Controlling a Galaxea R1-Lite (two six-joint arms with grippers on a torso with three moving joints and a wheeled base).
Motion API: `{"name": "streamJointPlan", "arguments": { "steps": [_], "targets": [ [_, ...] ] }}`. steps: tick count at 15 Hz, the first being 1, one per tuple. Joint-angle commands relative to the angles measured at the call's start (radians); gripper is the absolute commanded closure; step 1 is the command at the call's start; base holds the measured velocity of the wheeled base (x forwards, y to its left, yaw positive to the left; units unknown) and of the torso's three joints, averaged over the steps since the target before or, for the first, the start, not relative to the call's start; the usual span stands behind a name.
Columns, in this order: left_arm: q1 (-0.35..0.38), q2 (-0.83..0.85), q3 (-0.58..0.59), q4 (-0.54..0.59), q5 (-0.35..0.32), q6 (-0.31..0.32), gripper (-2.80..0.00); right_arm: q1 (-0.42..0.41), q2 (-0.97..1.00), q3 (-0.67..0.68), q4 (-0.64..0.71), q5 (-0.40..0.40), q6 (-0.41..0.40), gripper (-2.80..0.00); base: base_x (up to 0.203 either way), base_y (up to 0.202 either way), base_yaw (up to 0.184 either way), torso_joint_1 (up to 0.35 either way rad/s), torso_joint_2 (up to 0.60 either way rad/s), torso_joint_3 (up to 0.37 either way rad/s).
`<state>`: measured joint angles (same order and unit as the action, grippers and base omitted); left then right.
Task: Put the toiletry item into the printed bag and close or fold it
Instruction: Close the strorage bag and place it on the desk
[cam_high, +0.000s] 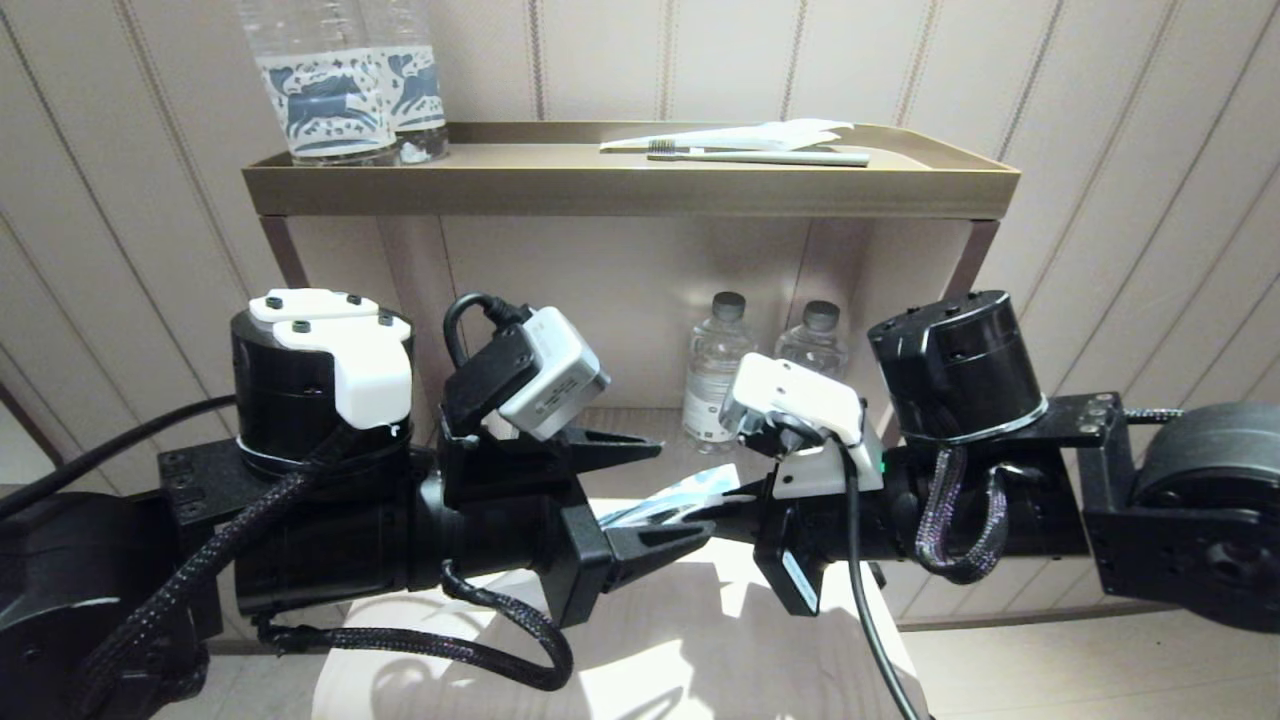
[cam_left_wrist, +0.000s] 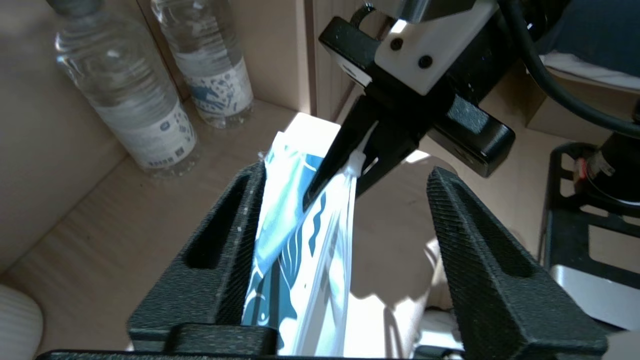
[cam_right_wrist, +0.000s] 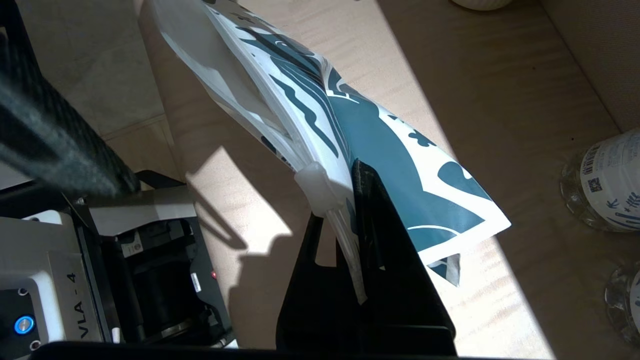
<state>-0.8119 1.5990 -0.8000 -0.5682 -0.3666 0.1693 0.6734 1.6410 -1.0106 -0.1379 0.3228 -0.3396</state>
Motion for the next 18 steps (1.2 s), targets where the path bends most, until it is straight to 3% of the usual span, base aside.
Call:
{"name": "streamJointPlan", "arguments": {
  "steps": [1, 3, 7, 18],
  "targets": [
    [-0.002, 0.042, 0.005, -0.033, 0.001, 0.004, -2.8, 0.0, 0.003, 0.0, -0.001, 0.002, -0.003, 0.0, 0.0, 0.0, 0.0, 0.0, 0.0, 0.0],
    [-0.003, 0.053, 0.005, -0.042, 0.0, 0.008, -2.8, -0.002, 0.003, 0.0, 0.0, 0.014, -0.001, 0.0, 0.0, 0.0, 0.0, 0.0, 0.0, 0.0],
    [-0.003, 0.057, 0.033, -0.042, -0.01, 0.1, -2.8, -0.005, 0.008, 0.0, 0.0, 0.068, 0.033, 0.0, 0.0, 0.0, 0.0, 0.0, 0.0, 0.0],
    [-0.003, 0.079, -0.007, -0.048, -0.015, 0.101, -2.8, -0.003, 0.025, -0.002, -0.002, 0.068, 0.033, 0.0, 0.0, 0.0, 0.0, 0.0, 0.0, 0.0]
  ]
}}
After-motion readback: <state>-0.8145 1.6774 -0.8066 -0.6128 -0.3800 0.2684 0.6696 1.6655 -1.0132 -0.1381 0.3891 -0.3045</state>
